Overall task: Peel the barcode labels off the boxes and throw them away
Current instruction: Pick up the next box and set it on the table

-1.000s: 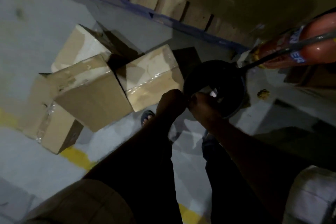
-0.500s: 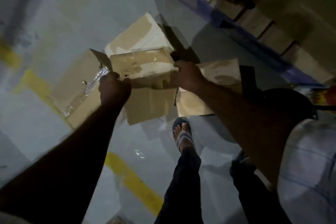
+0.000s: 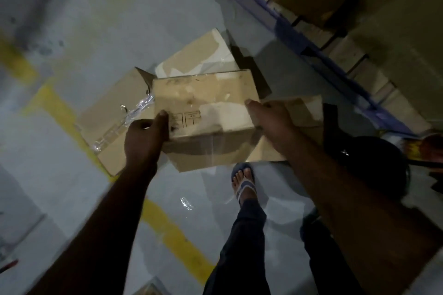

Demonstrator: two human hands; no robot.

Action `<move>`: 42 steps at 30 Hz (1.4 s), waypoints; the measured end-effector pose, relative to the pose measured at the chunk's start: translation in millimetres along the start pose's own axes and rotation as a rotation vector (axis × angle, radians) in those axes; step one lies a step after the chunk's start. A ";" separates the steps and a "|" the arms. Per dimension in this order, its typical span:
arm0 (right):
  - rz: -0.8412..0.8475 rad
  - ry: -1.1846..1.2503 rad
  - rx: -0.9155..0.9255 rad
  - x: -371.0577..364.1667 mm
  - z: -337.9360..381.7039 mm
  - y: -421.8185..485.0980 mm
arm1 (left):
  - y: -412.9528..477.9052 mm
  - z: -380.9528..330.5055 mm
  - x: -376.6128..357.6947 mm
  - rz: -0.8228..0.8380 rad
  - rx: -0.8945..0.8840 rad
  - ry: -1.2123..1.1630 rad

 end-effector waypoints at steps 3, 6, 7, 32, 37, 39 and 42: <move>0.044 -0.163 -0.019 34.4 37.5 -58.8 | -39.4 -45.7 13.5 0.200 -0.044 -0.105; -0.030 -0.321 0.026 78.1 66.7 -120.0 | -80.2 -87.0 29.0 0.261 -0.134 -0.041; -0.078 -0.358 0.051 92.8 74.2 -140.7 | -95.3 -100.7 30.0 0.294 -0.167 -0.044; -1.372 -0.108 0.388 322.5 -21.2 -722.4 | -575.3 -269.0 -106.2 1.009 -0.738 0.045; -1.603 0.261 0.390 359.0 -132.7 -860.0 | -754.9 -257.8 -116.8 1.277 -1.003 0.040; -1.749 0.375 0.390 362.9 -177.1 -925.8 | -833.3 -245.3 -111.7 1.428 -1.105 0.043; -1.983 0.437 0.374 349.3 -231.4 -1019.2 | -943.5 -218.7 -88.9 1.653 -1.286 0.008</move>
Point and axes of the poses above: each hand's wrist, its own y-axis towards the middle knuckle, its own x-axis out of the back of the hand, z = x × y, the point moved 10 cm from there along y, towards the middle knuckle, and after that the axes turned 6 degrees about z, right-handed, at the moved point
